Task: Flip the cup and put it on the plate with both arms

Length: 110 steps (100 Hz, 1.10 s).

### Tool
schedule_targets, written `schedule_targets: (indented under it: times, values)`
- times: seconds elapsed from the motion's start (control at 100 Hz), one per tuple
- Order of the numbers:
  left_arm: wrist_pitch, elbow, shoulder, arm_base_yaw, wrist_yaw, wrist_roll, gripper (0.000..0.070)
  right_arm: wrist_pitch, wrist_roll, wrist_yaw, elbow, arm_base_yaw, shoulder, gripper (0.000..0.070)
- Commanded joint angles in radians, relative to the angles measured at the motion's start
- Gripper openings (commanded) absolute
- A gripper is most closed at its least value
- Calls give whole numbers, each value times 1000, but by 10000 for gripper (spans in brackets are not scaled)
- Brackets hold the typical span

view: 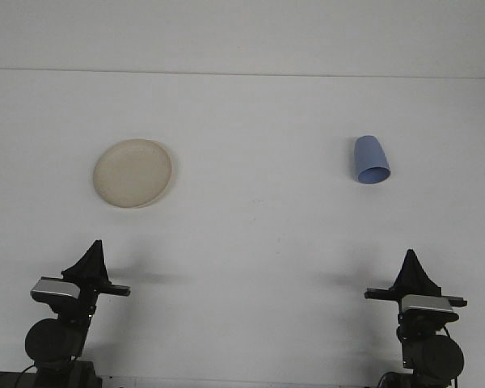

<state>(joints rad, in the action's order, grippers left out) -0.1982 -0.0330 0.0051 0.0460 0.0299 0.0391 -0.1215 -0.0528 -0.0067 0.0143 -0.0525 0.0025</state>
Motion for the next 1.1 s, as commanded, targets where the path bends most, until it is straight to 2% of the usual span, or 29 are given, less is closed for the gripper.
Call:
schedule_targets:
  times: [0.0, 0.28, 0.5, 0.83, 0.97, 1.09]
  values:
    - [-12, 19, -2, -1, 0, -5, 11, -12, -10, -1, -2, 1, -1, 0]
    - [-12, 19, -2, -1, 0, -5, 11, 64, -11, -5, 60, 1, -1, 0]
    - [-12, 19, -2, -1, 0, -5, 11, 319, -11, -4, 306, 1, 65, 0]
    - [-12, 19, -2, -1, 0, -5, 11, 787, -11, -4, 778, 1, 411, 0]
    - [-12, 19, -2, -1, 0, -5, 11, 913, -15, -13, 886, 1, 526, 0]
    - [-12, 19, -2, -1, 0, -5, 11, 932, -43, -19, 902, 1, 577, 0]
